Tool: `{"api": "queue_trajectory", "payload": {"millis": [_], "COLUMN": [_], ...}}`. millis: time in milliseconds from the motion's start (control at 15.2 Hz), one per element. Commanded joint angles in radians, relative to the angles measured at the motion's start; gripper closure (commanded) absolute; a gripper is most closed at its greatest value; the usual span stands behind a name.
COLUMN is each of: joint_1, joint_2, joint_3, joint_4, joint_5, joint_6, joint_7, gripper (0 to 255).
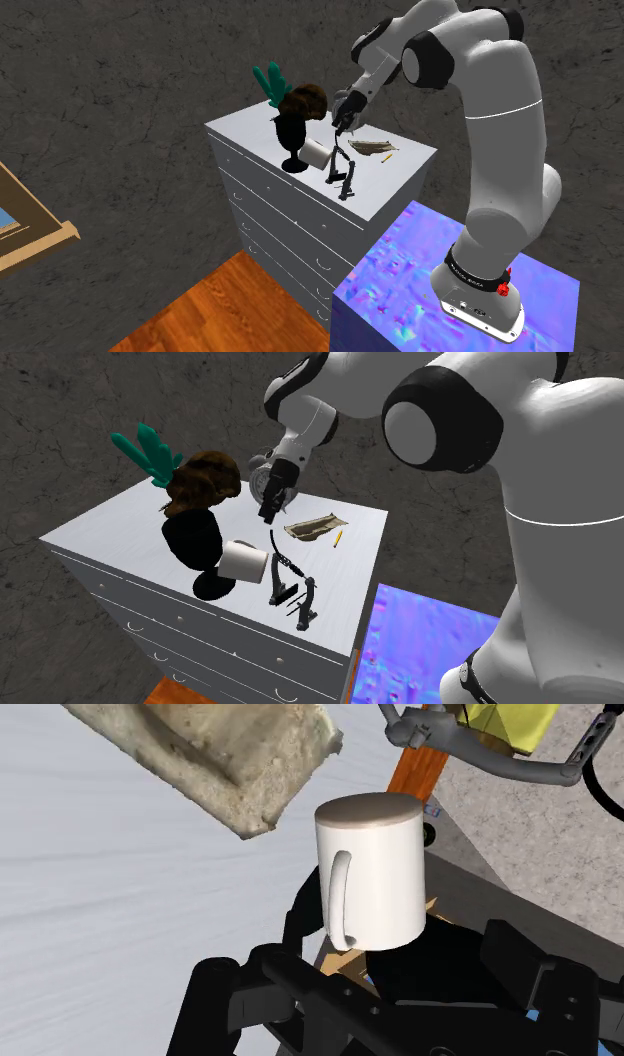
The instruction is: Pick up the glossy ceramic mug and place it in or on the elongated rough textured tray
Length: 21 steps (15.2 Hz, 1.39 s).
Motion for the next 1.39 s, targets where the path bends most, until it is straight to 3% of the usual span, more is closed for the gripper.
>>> {"api": "queue_trajectory", "payload": {"millis": [0,66,528,1056,1122,1320], "joint_1": [-0.056,-0.066,-0.011,-0.011,-0.011,-0.011], "joint_2": [0.126,0.142,0.122,0.122,0.122,0.122], "joint_3": [0.047,0.056,0.073,0.073,0.073,0.073], "joint_4": [0.093,0.11,0.025,0.025,0.025,0.025], "joint_5": [0.076,0.085,0.103,0.103,0.103,0.103], "joint_6": [-0.064,-0.071,0.005,0.005,0.005,0.005], "joint_7": [-0.023,-0.024,-0.041,-0.041,-0.041,-0.041], "gripper": [0,0,0,0,255,255]}}
